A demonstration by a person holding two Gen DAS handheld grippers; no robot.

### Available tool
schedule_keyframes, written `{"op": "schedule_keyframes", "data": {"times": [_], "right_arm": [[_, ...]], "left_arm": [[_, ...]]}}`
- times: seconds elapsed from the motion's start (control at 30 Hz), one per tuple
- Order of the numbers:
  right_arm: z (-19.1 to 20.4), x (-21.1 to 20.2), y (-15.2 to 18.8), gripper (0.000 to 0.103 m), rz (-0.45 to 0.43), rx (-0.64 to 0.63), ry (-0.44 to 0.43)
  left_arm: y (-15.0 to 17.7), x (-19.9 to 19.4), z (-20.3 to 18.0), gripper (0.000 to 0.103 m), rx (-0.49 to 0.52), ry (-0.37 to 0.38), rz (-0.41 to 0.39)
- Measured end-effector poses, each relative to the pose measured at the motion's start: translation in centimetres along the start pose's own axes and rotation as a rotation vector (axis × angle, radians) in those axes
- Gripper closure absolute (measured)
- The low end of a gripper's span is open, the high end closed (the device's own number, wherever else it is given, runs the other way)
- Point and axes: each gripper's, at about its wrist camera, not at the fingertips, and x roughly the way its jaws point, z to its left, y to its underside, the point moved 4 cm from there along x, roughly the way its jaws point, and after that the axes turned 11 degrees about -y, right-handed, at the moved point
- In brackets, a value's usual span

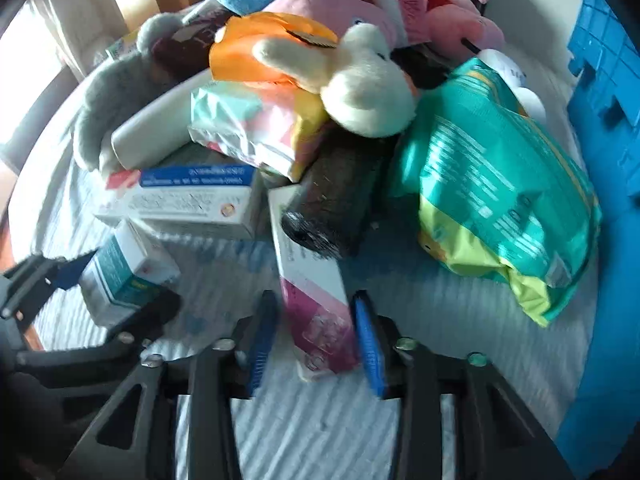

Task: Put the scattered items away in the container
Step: 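Grasp the white-teal box with left tool while right grasps pink box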

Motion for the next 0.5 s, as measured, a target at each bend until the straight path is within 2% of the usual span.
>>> {"op": "schedule_keyframes", "data": {"times": [0.03,0.1,0.13,0.3,0.5], "right_arm": [[-0.1,0.0,-0.1,0.062,-0.006,0.001,0.006],[-0.4,-0.3,0.1,0.069,-0.011,0.022,0.020],[-0.4,-0.6,0.4,0.071,-0.013,0.033,0.014],[0.3,-2.7,2.0,0.074,-0.045,0.058,0.002],[2.2,-5.4,2.4,0.075,-0.093,0.051,0.029]], "left_arm": [[-0.1,0.0,0.0,0.038,-0.004,0.001,0.004],[-0.2,-0.4,0.0,0.060,-0.013,0.001,-0.001],[-0.1,-0.7,-0.2,0.063,-0.006,0.002,0.000],[0.8,-1.7,-0.4,0.065,0.025,0.007,-0.008],[1.4,-5.2,1.5,0.065,0.014,0.007,-0.080]]}}
